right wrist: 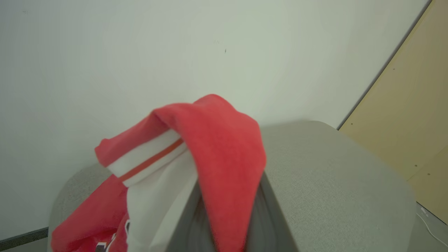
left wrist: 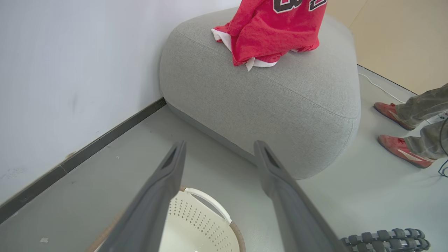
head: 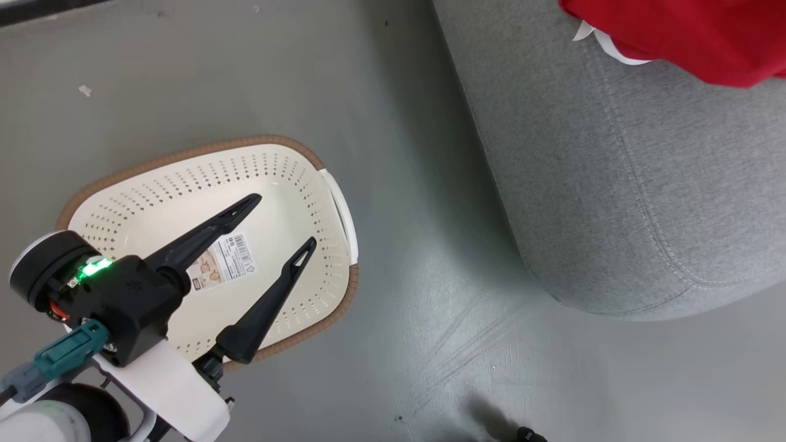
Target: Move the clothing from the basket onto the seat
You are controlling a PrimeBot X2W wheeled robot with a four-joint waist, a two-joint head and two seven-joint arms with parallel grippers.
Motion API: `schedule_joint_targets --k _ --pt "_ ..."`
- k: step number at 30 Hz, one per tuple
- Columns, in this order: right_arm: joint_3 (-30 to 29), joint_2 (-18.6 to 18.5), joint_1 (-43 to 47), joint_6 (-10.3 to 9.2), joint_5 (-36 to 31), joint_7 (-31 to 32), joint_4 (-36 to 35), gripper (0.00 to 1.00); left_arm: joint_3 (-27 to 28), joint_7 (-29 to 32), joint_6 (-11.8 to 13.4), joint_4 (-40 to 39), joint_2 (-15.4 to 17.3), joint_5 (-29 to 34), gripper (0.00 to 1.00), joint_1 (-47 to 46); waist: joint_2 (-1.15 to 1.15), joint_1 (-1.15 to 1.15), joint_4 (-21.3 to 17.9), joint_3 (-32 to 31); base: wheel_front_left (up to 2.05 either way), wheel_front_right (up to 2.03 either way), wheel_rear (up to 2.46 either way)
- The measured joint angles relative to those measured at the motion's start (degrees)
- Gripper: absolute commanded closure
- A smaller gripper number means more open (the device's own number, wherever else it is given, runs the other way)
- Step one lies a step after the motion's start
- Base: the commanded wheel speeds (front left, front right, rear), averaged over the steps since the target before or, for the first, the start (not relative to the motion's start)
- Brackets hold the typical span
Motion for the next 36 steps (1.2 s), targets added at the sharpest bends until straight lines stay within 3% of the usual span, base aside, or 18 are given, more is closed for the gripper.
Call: schedule_joint_targets --k 17,18,21,23,36 --pt "-15.47 8.94 0.49 0.00 -6.51 3.33 0.42 1.00 2.25 -1.63 -1.58 -0.81 3.19 -0.57 0.00 1.76 0.00 0.00 1.65 4.88 0.00 0.00 0.00" --pt "-15.99 9.34 0.47 -0.01 -6.59 3.42 0.38 0.97 2.31 -1.69 -1.59 -0.82 3.23 -0.58 0.00 1.77 0.00 0.00 1.68 5.07 0.00 0.00 0.00" --pt "-16.75 9.57 0.47 -0.01 -7.02 3.50 0.26 0.55 2.89 -2.16 -2.00 -0.85 3.60 -0.86 0.00 1.83 0.00 0.00 1.68 5.56 0.00 0.00 0.00" --pt "-16.95 10.03 0.48 -0.01 -7.22 3.50 0.35 0.00 3.43 -2.48 -2.00 -0.54 4.13 -0.98 0.00 2.07 0.00 0.00 1.42 5.72 0.00 0.00 0.00" --pt "-17.64 10.42 7.08 -0.01 -6.15 2.56 -6.62 0.00 4.56 -5.12 -3.02 1.04 4.69 -1.59 0.00 3.19 0.00 0.00 -0.07 4.10 0.00 0.00 0.00"
